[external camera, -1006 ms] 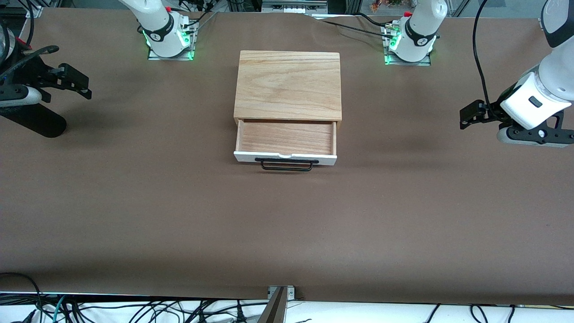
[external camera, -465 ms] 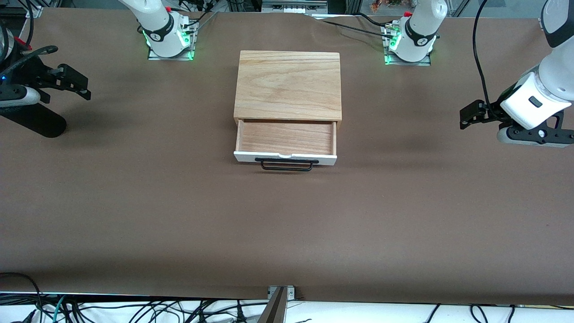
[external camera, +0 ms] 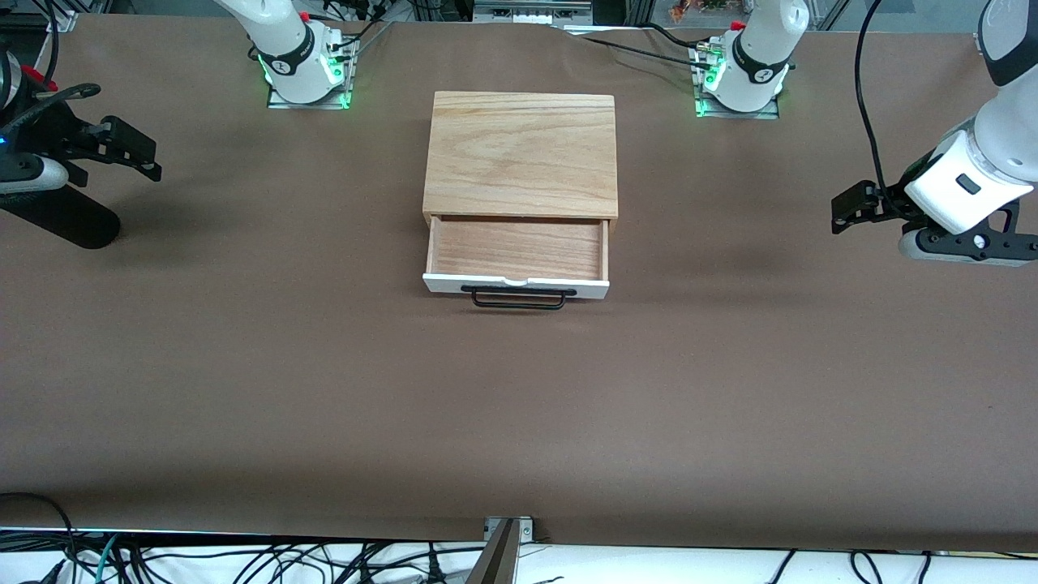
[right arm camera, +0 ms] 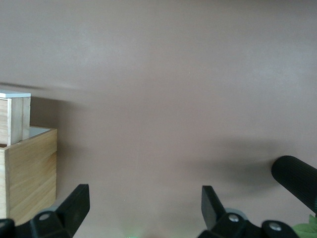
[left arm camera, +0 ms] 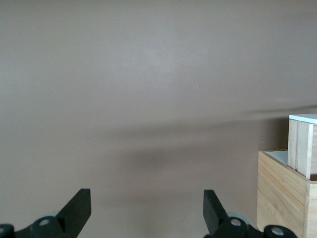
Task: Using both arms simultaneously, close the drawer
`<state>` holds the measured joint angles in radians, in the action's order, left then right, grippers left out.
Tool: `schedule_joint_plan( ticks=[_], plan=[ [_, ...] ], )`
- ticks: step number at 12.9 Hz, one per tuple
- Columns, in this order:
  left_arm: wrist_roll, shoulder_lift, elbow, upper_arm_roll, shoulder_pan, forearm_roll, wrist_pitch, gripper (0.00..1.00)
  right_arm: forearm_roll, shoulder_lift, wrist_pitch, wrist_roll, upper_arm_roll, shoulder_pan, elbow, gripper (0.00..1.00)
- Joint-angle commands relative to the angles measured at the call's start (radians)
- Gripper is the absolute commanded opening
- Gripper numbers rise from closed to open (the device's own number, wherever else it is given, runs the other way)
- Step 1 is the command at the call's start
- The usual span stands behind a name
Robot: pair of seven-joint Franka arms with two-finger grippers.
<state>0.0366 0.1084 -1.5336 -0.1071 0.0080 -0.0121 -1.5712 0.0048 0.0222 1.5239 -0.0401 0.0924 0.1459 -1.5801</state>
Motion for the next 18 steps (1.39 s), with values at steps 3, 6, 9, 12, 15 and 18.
schedule_joint_plan(
  ticks=[3,6,9,12,15,18],
  plan=[
    [-0.011,0.013,0.029,-0.003,0.010,0.024,0.014,1.00,-0.011,0.005,0.001,-0.004,-0.003,-0.005,-0.003,1.00],
    [0.000,0.016,0.030,-0.008,-0.009,0.027,0.013,1.00,-0.014,0.004,-0.010,-0.006,-0.003,-0.005,-0.006,1.00],
    [0.029,0.080,0.038,-0.009,-0.029,0.156,-0.024,1.00,-0.012,0.002,-0.031,-0.004,-0.006,0.004,-0.011,1.00],
    [0.028,0.140,0.049,-0.011,-0.064,0.205,-0.131,1.00,0.020,-0.033,-0.027,-0.001,-0.013,0.011,-0.014,1.00],
    [0.031,0.178,0.049,-0.011,-0.109,0.208,-0.206,1.00,0.192,-0.111,-0.013,-0.003,-0.016,0.029,-0.003,1.00],
    [0.031,0.203,0.049,-0.011,-0.112,0.253,-0.268,1.00,0.358,-0.223,0.053,-0.009,-0.017,0.056,0.008,1.00]
  ],
)
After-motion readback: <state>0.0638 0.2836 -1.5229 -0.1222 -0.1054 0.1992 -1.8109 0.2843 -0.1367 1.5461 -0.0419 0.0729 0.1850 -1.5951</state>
